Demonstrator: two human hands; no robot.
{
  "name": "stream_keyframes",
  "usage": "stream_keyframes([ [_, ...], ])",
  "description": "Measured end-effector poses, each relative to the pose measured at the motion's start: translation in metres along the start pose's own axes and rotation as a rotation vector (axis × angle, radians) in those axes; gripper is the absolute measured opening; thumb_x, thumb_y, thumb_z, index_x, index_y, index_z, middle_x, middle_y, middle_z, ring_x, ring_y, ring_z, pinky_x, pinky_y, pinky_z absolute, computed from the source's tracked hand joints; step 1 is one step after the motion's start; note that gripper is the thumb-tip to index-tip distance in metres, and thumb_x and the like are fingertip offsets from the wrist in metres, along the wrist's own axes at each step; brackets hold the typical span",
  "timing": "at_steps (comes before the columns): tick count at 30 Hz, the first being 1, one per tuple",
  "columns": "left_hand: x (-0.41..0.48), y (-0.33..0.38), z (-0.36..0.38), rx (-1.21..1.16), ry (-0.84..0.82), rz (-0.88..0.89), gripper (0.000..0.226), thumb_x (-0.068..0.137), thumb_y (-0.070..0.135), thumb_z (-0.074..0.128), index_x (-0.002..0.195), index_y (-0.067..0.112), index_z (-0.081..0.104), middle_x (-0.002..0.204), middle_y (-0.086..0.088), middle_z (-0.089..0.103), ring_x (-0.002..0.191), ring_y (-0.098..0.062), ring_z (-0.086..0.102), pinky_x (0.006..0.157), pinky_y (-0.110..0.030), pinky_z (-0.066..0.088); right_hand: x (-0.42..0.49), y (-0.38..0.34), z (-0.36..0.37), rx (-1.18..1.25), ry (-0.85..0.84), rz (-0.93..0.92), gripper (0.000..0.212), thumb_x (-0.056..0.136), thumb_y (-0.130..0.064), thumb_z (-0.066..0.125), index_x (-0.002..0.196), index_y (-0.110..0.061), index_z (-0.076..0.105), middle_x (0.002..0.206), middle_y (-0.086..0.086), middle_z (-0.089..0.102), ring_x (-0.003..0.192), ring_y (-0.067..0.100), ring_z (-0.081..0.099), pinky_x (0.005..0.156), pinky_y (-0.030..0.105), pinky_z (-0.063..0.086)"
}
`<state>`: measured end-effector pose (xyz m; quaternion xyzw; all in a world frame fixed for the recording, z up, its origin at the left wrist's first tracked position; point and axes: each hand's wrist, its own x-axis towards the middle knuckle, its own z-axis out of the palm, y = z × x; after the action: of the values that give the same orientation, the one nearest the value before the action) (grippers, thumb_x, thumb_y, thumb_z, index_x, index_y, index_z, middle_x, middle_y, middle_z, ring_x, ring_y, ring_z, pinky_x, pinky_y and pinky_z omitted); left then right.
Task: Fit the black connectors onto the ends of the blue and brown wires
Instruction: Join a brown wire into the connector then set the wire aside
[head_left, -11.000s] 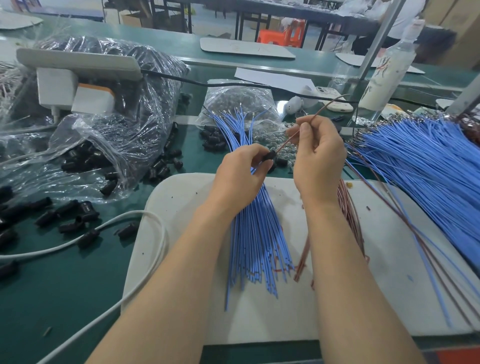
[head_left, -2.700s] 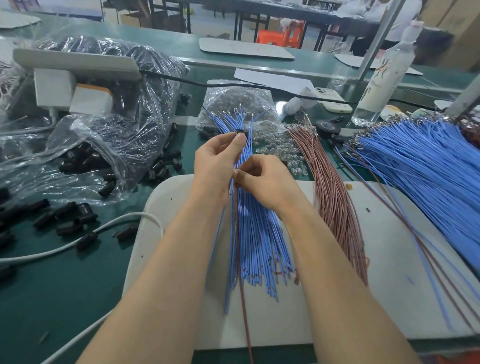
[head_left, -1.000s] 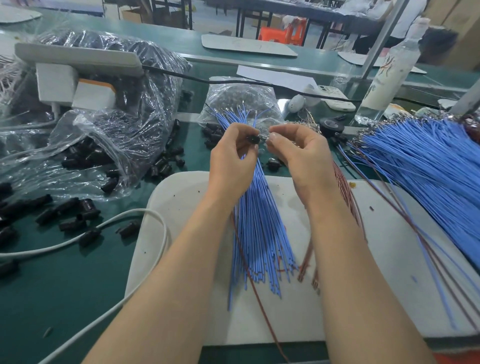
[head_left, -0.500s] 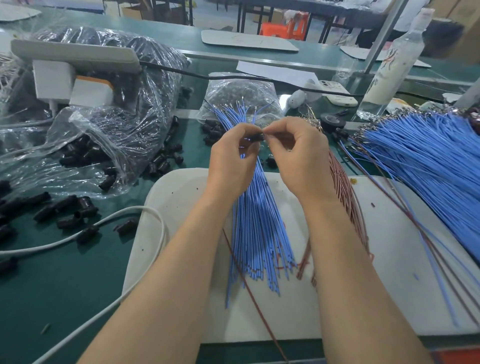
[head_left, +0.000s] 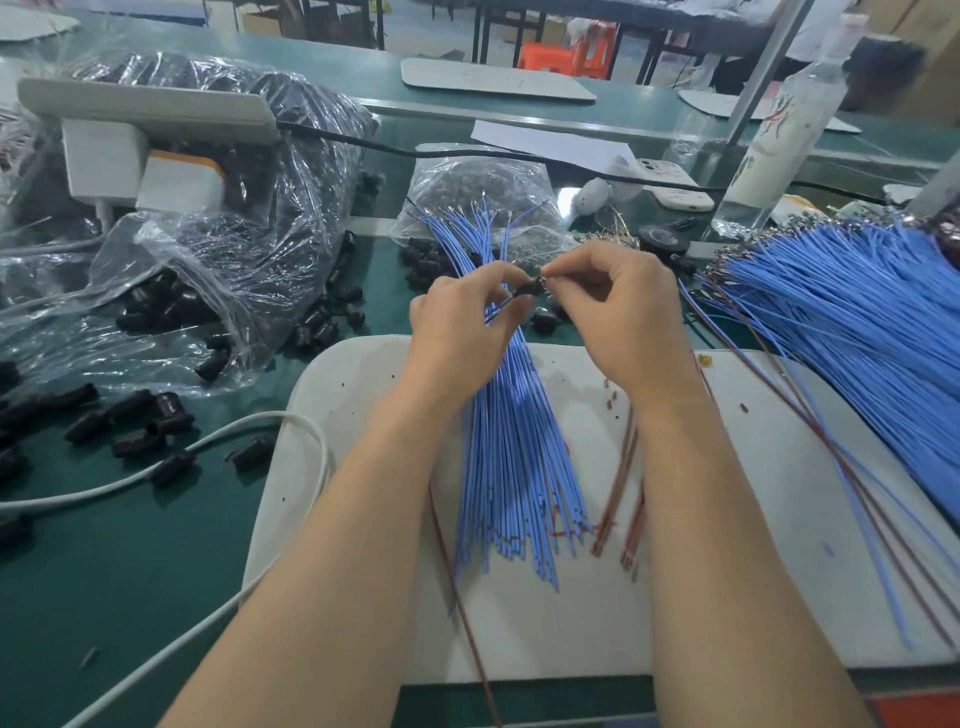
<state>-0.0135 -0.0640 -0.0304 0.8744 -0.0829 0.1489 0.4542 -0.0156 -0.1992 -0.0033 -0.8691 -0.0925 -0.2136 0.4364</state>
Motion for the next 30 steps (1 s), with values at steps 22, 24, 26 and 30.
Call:
stream_keyframes([
  [22, 0.012, -0.013, 0.001, -0.662, 0.338, -0.339, 0.004, 0.091, 0.019, 0.061, 0.091, 0.016, 0.059, 0.072, 0.009, 0.068, 0.071, 0.002, 0.062, 0.065, -0.005, 0.043, 0.038, 0.019, 0.049, -0.530, -0.204, 0.282, 0.030, 0.090, -0.014, 0.054, 0.117, -0.021, 0.064, 0.125, 0.005, 0.059, 0.121, 0.029, 0.045, 0.103, 0.043, 0.039],
  [24, 0.011, -0.013, 0.001, -0.653, 0.336, -0.331, 0.007, 0.091, 0.016, 0.061, 0.087, 0.020, 0.057, 0.074, 0.007, 0.068, 0.071, 0.002, 0.062, 0.065, -0.005, 0.043, 0.040, 0.018, 0.058, -0.625, -0.201, 0.324, 0.029, 0.092, -0.020, 0.054, 0.119, -0.023, 0.063, 0.128, 0.005, 0.055, 0.124, 0.030, 0.040, 0.104, 0.044, 0.034],
  [26, 0.011, -0.013, 0.002, -0.615, 0.325, -0.322, 0.009, 0.091, 0.014, 0.061, 0.088, 0.022, 0.057, 0.079, 0.007, 0.068, 0.076, 0.000, 0.063, 0.070, -0.009, 0.045, 0.038, 0.018, 0.063, -0.639, -0.162, 0.328, 0.025, 0.093, -0.027, 0.055, 0.117, -0.023, 0.063, 0.127, 0.005, 0.054, 0.124, 0.030, 0.039, 0.103, 0.045, 0.031],
  [30, 0.011, -0.013, 0.002, -0.515, 0.299, -0.308, 0.011, 0.090, 0.014, 0.061, 0.094, 0.023, 0.057, 0.090, 0.000, 0.070, 0.090, -0.014, 0.066, 0.087, -0.028, 0.050, 0.035, 0.021, 0.052, -0.469, -0.040, 0.304, 0.017, 0.093, -0.027, 0.057, 0.106, -0.020, 0.064, 0.114, 0.002, 0.061, 0.113, 0.024, 0.051, 0.097, 0.039, 0.036],
])
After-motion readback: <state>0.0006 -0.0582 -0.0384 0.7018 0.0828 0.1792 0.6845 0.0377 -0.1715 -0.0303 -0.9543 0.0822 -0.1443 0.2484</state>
